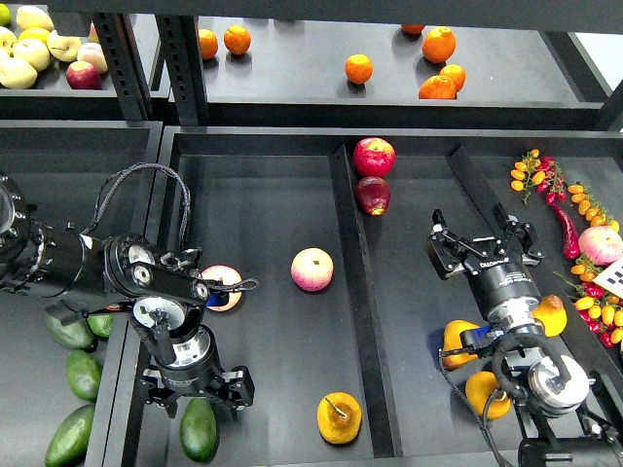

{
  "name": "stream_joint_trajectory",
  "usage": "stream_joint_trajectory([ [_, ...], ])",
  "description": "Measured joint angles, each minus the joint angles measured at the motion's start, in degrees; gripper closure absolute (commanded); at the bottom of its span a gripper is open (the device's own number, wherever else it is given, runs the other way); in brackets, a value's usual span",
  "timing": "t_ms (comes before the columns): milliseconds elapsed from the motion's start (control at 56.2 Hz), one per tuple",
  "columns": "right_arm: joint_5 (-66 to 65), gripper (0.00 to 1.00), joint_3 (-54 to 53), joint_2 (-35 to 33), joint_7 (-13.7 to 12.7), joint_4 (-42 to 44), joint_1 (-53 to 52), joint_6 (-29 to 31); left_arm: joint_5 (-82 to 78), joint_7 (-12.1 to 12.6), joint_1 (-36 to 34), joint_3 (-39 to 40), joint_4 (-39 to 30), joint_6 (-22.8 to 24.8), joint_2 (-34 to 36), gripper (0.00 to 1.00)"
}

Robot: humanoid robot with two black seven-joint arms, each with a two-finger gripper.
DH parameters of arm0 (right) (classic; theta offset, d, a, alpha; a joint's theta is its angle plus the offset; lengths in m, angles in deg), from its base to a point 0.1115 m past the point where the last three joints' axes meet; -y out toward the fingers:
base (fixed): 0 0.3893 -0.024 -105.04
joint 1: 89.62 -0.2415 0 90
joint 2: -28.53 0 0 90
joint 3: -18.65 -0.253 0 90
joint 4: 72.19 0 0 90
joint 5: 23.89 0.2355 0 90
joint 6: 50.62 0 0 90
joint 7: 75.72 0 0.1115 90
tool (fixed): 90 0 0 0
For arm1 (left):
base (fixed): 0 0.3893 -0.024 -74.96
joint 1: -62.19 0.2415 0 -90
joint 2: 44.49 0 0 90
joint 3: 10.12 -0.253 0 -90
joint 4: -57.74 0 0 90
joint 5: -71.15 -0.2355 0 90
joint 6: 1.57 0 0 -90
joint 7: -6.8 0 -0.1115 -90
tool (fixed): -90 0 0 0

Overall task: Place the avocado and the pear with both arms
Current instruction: 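Lower the open left gripper around the avocado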

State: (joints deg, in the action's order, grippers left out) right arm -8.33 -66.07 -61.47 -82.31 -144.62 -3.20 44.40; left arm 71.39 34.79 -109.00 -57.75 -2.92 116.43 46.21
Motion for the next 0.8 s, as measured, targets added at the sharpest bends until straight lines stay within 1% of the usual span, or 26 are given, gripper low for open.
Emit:
stream_joint_trajectory([
  [800, 0.00, 0.00, -0.78, 0.00, 0.00, -0.89, 0.07, 0.14, -0.71, 0.01, 4.60, -1.28, 5.73, 0.00, -0.71, 0.00],
])
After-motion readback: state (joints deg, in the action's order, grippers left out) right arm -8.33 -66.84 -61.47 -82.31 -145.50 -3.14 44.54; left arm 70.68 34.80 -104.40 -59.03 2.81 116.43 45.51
